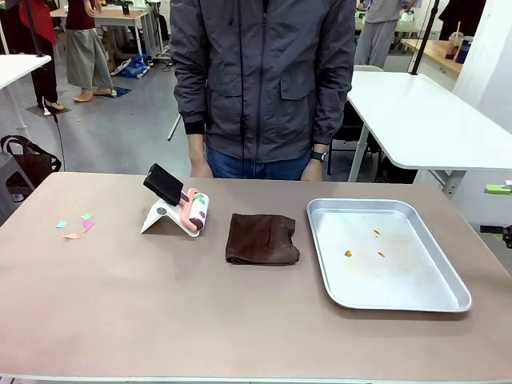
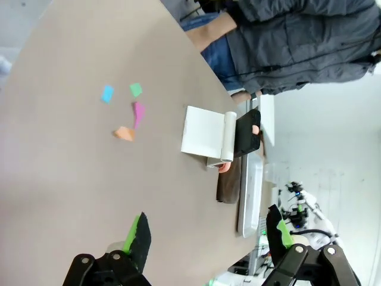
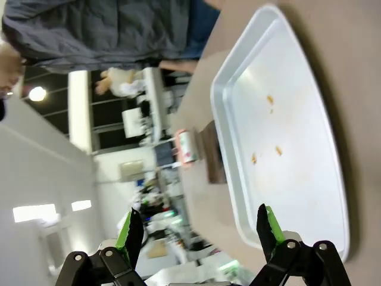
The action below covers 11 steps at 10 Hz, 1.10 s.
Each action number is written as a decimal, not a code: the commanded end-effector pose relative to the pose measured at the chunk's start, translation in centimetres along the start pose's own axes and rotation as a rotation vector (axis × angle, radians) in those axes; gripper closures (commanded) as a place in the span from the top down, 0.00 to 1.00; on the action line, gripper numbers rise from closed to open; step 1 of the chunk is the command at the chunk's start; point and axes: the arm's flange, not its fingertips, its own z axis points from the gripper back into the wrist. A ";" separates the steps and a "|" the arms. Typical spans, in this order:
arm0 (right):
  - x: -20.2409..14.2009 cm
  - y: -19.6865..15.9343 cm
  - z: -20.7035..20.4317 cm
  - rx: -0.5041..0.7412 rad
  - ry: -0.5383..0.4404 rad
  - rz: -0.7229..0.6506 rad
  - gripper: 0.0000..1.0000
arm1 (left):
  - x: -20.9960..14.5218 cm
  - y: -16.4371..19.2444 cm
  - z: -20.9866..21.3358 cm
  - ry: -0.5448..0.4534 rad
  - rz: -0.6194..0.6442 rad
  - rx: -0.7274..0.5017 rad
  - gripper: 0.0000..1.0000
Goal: Clean the surface of the table.
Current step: Hold the Lint Roller with your left hand and the towel with your right hand.
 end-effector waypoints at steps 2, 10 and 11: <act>-3.9 8.8 -7.6 -0.264 -0.014 0.196 1.00 | 2.4 -8.3 -4.2 0.109 -0.113 0.020 1.00; -17.0 18.7 -30.7 -0.562 0.079 0.560 1.00 | 4.0 -19.5 -17.9 0.352 -0.415 0.327 1.00; -18.0 18.6 -32.8 -0.598 0.048 0.531 1.00 | 4.2 -19.4 -19.2 0.372 -0.418 0.358 1.00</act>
